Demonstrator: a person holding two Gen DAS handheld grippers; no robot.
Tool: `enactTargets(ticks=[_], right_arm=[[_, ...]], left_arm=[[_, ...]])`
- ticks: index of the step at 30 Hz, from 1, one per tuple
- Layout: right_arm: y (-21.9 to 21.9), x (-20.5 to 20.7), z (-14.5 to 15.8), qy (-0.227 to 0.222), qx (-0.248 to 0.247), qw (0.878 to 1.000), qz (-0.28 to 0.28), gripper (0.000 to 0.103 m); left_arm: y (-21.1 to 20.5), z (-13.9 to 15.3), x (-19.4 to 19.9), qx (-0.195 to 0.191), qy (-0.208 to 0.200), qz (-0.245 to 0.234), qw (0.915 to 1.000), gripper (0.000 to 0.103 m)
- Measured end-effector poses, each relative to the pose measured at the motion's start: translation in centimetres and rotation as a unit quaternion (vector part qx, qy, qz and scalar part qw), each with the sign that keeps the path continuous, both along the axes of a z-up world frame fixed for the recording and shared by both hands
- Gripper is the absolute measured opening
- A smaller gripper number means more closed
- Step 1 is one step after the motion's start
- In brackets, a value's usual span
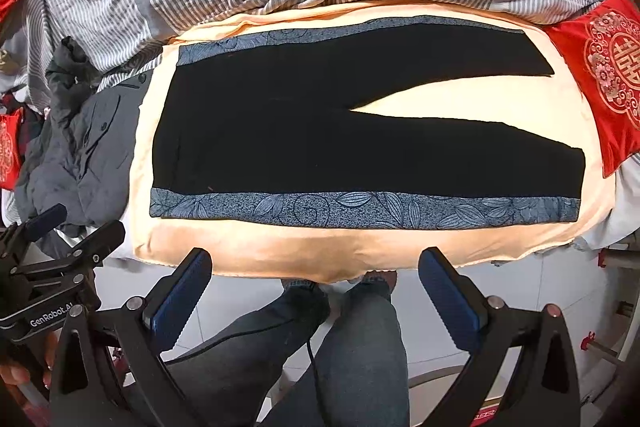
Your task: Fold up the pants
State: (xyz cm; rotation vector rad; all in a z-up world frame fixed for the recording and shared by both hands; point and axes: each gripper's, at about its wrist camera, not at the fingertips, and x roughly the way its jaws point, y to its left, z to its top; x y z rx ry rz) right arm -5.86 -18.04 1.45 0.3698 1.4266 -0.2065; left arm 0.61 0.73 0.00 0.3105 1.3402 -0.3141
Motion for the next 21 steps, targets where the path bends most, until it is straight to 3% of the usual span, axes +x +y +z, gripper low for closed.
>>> enactTargets(ticks=[21], right_arm=[[0.64, 0.67, -0.39, 0.007, 0.000, 1.000, 0.003, 0.103]], left_arm=[[0.61, -0.41, 0.58, 0.004, 0.005, 0.006, 1.0000, 0.103]])
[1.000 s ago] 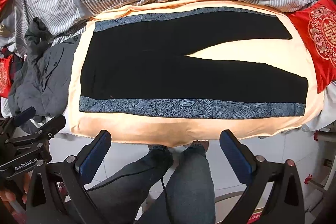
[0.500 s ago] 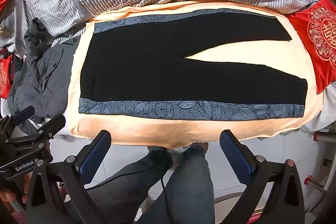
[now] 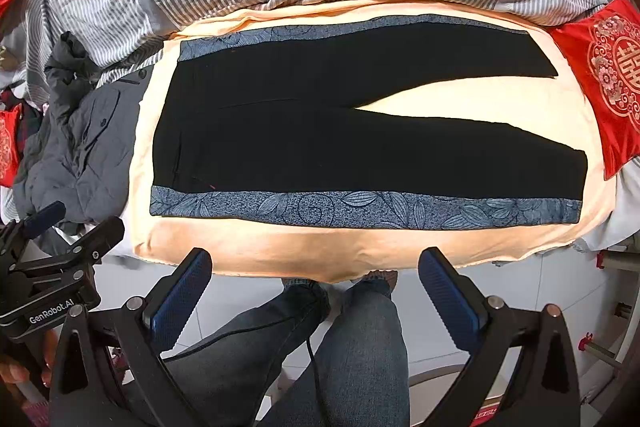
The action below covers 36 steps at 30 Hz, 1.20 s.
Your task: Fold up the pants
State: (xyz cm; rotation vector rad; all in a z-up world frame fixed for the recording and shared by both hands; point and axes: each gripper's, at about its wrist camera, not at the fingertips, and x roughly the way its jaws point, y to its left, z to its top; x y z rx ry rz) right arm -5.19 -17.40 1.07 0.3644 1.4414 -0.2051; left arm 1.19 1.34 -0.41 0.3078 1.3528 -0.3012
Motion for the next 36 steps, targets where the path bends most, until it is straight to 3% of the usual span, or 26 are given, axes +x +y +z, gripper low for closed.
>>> enactTargets(ticks=[24, 30, 36], right_arm=[[-0.8, 0.2, -1.5, 0.016, 0.020, 0.999, -0.019, 0.103], [-2.6, -0.3, -2.6, -0.009, 0.095, 0.994, -0.059, 0.103], [-4.7, -1.2, -6.1, 0.000, 0.198, 0.971, -0.131, 0.103]], left_arm=[[0.1, -1.4, 0.9, 0.005, 0.015, 0.006, 0.9999, 0.103], [2.1, -2.8, 2.0, -0.032, 0.035, 0.053, 0.9975, 0.103], [4.1, -5.7, 2.9, -0.058, 0.072, 0.102, 0.9904, 0.103]])
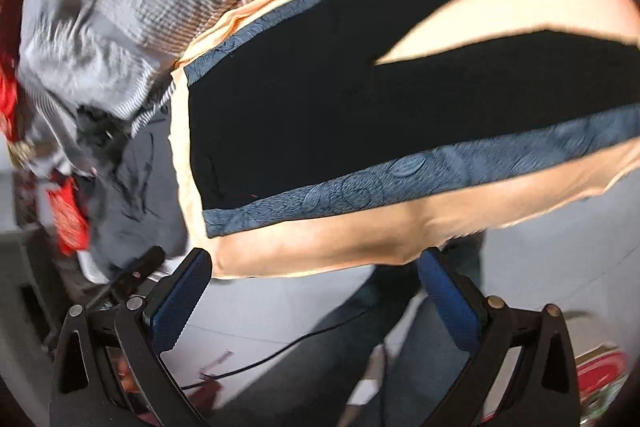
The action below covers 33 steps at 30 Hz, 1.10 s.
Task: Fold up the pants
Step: 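Grasp the black trousers' patterned side edge with both grippers at waist and hem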
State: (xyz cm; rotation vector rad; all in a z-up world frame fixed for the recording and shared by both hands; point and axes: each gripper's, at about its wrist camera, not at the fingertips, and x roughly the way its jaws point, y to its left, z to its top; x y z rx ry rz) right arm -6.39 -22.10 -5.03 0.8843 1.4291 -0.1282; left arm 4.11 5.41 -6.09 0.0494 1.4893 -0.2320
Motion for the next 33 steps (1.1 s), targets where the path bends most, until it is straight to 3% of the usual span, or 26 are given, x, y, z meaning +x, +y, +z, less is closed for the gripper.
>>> enactTargets(ticks=[5, 12, 14, 15, 16, 23, 25, 33], right_arm=[[-1.1, -0.9, -4.0, -0.016, 0.074, 0.996, -0.043, 0.103], [-1.0, -2.3, -11.7, 0.011, 0.153, 0.983, -0.101, 0.100], [-0.8, -2.5, -13.9, 0.018, 0.155, 0.983, -0.101, 0.087], [-0.8, -2.5, -14.6, 0.019, 0.155, 0.982, -0.103, 0.068], [-0.9, -2.6, -15.6, 0.018, 0.162, 0.981, -0.109, 0.059], [-1.5, -3.2, -20.6, -0.018, 0.221, 0.965, -0.139, 0.061], [-1.4, -3.8, -21.4, -0.022, 0.233, 0.961, -0.144, 0.069], [-1.8, -3.1, -22.7, -0.092, 0.276, 0.938, -0.190, 0.069]], left_arm=[[0.8, -3.8, 0.3, -0.018, 0.020, 0.026, 0.9993, 0.103], [0.3, -10.2, -0.5, -0.073, 0.071, 0.063, 0.9928, 0.103], [0.0, -11.6, -0.7, -0.091, 0.080, 0.070, 0.9902, 0.103], [-0.1, -12.1, -0.8, -0.093, 0.080, 0.068, 0.9901, 0.103], [-0.4, -12.7, -0.9, -0.094, 0.080, 0.063, 0.9903, 0.103], [-0.8, -15.6, -0.9, -0.117, 0.094, 0.060, 0.9870, 0.103], [-0.7, -15.8, -0.9, -0.124, 0.095, 0.061, 0.9858, 0.103], [-0.4, -16.9, -0.8, -0.151, 0.106, 0.070, 0.9805, 0.103]])
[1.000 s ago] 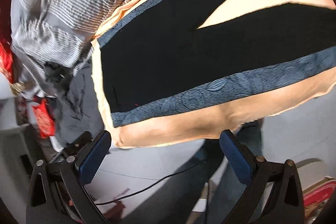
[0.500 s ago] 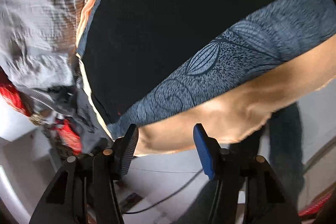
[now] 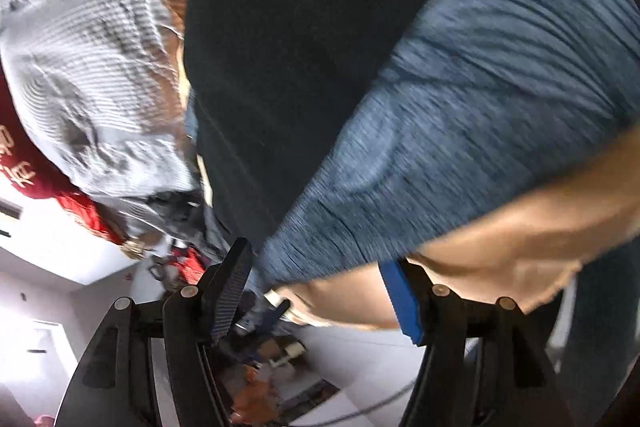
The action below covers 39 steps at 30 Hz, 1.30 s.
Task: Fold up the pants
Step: 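Grasp the black trousers' patterned side edge with both grippers at waist and hem, then lift the trousers edge with both grippers and fold it over onto the other half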
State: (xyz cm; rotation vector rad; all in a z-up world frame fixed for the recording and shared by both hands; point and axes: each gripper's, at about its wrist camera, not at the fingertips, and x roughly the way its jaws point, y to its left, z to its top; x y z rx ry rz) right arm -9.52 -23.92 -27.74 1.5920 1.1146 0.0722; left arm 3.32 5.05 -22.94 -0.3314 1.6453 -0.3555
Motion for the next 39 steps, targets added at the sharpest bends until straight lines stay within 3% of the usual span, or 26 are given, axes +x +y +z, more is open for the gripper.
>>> enactTargets(ticks=[8, 9, 12, 13, 17, 23, 26, 27, 28, 30, 32, 39], right_arm=[[1.2, 2.1, -0.6, -0.029, 0.051, 0.998, -0.017, 0.069], [1.2, 2.4, -0.6, -0.030, 0.061, 0.997, -0.024, 0.064], [1.1, 3.7, 0.1, -0.031, 0.069, 0.997, -0.017, 0.022], [1.0, 3.9, 0.4, -0.034, 0.073, 0.997, -0.016, 0.019], [0.7, 4.7, 2.0, -0.047, 0.079, 0.996, -0.007, 0.019], [0.6, 5.1, 2.7, -0.048, 0.075, 0.996, 0.007, 0.019], [0.9, 5.4, 2.9, -0.042, 0.073, 0.996, 0.009, 0.019], [1.1, 5.6, 3.0, -0.040, 0.071, 0.997, 0.010, 0.019], [1.1, 5.7, 3.1, -0.038, 0.069, 0.997, 0.012, 0.019], [1.3, 6.0, 3.5, -0.033, 0.061, 0.997, 0.018, 0.019], [1.0, 6.0, 3.8, -0.025, 0.048, 0.998, 0.029, 0.017], [0.5, 8.5, 8.1, -0.022, -0.020, 0.997, 0.078, 0.011]], left_arm=[[0.2, -0.5, -0.7, -0.023, 0.011, 0.015, 0.9996, 0.103], [0.3, -0.5, -0.7, -0.030, 0.011, 0.022, 0.9992, 0.103], [1.0, -0.1, -0.3, -0.060, 0.013, 0.059, 0.9964, 0.103], [1.3, -0.1, -0.1, -0.071, 0.014, 0.076, 0.9945, 0.103], [2.2, -0.1, 0.8, -0.092, 0.014, 0.127, 0.9876, 0.103], [2.5, -0.7, 2.2, -0.105, 0.017, 0.164, 0.9807, 0.102], [2.4, -1.2, 2.5, -0.101, 0.024, 0.156, 0.9823, 0.074], [2.4, -1.3, 2.8, -0.098, 0.025, 0.152, 0.9831, 0.061], [2.4, -1.1, 2.6, -0.094, 0.023, 0.148, 0.9843, 0.043], [2.5, -0.7, 2.9, -0.080, 0.013, 0.137, 0.9873, 0.025], [2.6, 0.3, 3.0, -0.071, -0.003, 0.126, 0.9895, 0.017], [0.5, 6.6, 4.4, -0.036, -0.087, 0.039, 0.9948, 0.017]])
